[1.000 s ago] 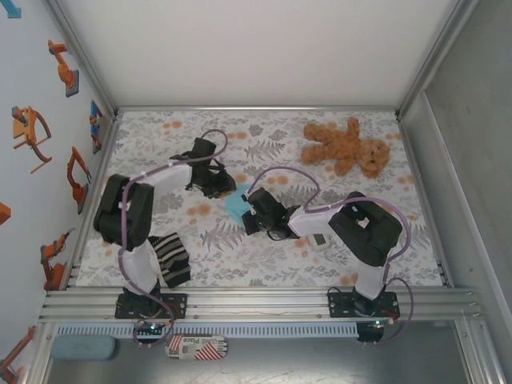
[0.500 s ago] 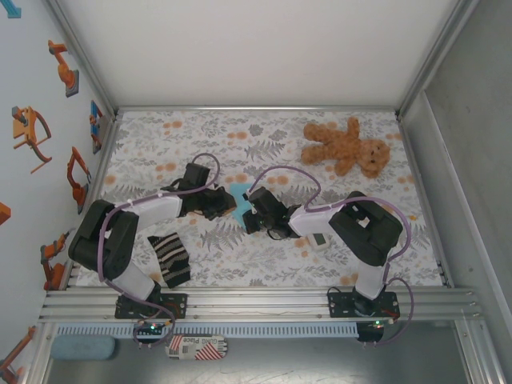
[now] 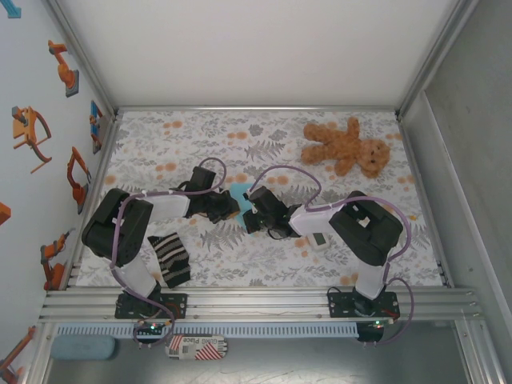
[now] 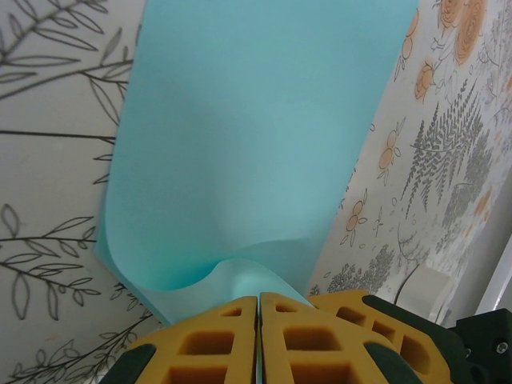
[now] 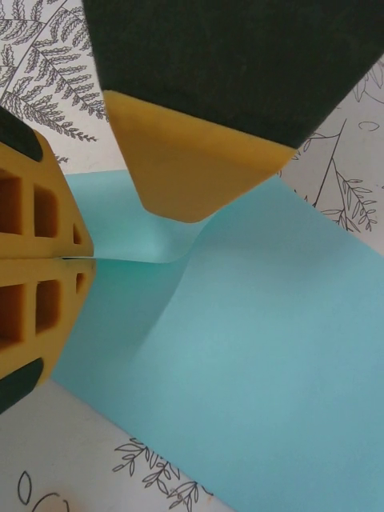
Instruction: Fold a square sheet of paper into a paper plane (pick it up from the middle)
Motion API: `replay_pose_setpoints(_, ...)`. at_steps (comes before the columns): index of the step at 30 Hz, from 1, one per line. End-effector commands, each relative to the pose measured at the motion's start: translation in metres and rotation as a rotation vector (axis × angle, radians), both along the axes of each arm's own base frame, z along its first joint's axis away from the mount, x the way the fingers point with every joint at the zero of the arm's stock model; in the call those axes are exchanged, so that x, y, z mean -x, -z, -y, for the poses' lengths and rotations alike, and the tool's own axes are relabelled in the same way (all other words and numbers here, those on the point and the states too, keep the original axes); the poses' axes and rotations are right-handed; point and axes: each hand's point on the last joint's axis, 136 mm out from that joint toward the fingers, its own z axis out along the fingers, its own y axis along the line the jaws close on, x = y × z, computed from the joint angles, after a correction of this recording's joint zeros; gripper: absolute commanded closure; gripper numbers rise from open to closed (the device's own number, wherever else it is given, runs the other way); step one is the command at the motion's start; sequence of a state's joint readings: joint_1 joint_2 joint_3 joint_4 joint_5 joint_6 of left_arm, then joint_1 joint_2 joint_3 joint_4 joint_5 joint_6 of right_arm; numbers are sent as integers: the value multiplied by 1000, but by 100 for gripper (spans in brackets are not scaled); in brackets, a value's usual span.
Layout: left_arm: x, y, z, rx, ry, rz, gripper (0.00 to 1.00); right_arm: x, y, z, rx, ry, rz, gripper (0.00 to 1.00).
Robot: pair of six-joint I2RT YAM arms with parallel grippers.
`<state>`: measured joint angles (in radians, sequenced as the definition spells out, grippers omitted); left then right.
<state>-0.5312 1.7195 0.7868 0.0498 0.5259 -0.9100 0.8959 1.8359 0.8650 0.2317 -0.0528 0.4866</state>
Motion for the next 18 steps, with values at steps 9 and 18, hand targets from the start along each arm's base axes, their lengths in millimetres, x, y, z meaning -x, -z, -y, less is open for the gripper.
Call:
replay_pose_setpoints(9, 15, 4, 1, -8, 47, -17, 91, 1, 9, 7, 23, 28, -37, 100)
replay_pose_setpoints(18, 17, 10, -2, -40, 51, -24, 91, 2, 11, 7, 23, 29, -42, 100)
